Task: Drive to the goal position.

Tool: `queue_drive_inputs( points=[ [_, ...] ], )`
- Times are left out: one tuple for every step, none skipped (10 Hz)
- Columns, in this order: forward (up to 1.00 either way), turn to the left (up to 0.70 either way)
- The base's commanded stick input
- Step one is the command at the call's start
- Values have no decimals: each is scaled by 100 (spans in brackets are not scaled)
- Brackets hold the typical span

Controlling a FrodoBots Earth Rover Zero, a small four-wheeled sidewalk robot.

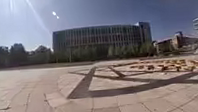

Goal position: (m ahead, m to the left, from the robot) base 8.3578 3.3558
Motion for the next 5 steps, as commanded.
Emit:
queue_drive_inputs(
  points=[
    [70, 3],
    [70, 3],
    [70, 2],
    [70, 5],
    [70, 8]
  ],
)
